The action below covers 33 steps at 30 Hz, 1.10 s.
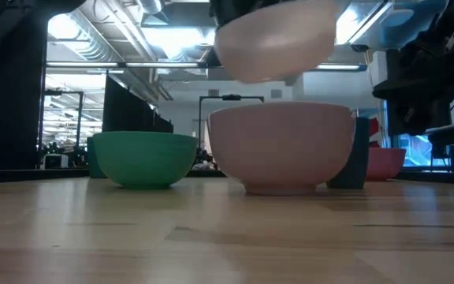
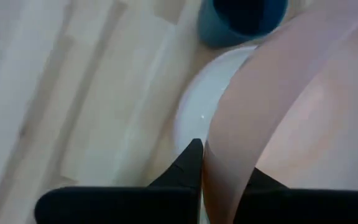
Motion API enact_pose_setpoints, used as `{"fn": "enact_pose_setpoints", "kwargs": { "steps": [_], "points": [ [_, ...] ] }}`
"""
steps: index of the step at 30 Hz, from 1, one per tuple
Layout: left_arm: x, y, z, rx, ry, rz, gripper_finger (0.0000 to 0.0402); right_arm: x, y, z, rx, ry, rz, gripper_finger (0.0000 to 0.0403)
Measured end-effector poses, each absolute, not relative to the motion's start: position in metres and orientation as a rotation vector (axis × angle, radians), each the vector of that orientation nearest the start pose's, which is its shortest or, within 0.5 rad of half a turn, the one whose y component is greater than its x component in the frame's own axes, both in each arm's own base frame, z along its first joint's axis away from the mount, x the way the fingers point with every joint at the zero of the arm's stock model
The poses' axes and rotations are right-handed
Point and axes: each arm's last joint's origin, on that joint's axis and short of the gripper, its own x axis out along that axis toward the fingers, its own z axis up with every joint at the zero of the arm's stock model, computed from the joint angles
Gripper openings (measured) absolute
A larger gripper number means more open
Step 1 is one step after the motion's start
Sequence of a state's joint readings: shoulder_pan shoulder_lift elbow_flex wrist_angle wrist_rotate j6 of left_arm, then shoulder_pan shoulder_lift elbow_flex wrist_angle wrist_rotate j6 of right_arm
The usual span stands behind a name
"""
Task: Nest bowls inside each other
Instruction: Stack the light orange bowl on top of the white bowl
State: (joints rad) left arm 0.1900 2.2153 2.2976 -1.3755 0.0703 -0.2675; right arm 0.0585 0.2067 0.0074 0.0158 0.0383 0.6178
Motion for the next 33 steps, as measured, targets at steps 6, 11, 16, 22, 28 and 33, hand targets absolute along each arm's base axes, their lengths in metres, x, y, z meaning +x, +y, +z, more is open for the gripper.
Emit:
{"fn": "enact_pose_setpoints", "kwargs": {
  "steps": [6, 11, 16, 22, 28, 33],
  "points": [
    [0.453, 0.065, 0.263, -0.382, 1.379, 0.241, 0.0, 0.108, 0.006, 0.15, 0.608, 0.202, -0.007, 0.0012],
    [0.463, 0.07, 0.239, -0.397, 1.416, 0.157, 0.0, 0.108, 0.006, 0.15, 0.609, 0.205, -0.001, 0.0012],
    [0.465, 0.075, 0.231, -0.392, 1.433, 0.085, 0.0005, 0.108, 0.006, 0.15, 0.609, 0.205, -0.001, 0.0012],
    [0.464, 0.079, 0.232, -0.395, 1.426, 0.04, 0.0061, 0.108, 0.006, 0.15, 0.615, 0.205, -0.002, 0.0012],
    [0.46, 0.086, 0.238, -0.415, 1.413, 0.028, 0.0123, 0.108, 0.006, 0.15, 0.613, 0.204, -0.002, 0.0012],
    [0.456, 0.092, 0.245, -0.423, 1.402, 0.031, 0.017, 0.108, 0.006, 0.15, 0.613, 0.204, -0.003, 0.0012]
  ]
}}
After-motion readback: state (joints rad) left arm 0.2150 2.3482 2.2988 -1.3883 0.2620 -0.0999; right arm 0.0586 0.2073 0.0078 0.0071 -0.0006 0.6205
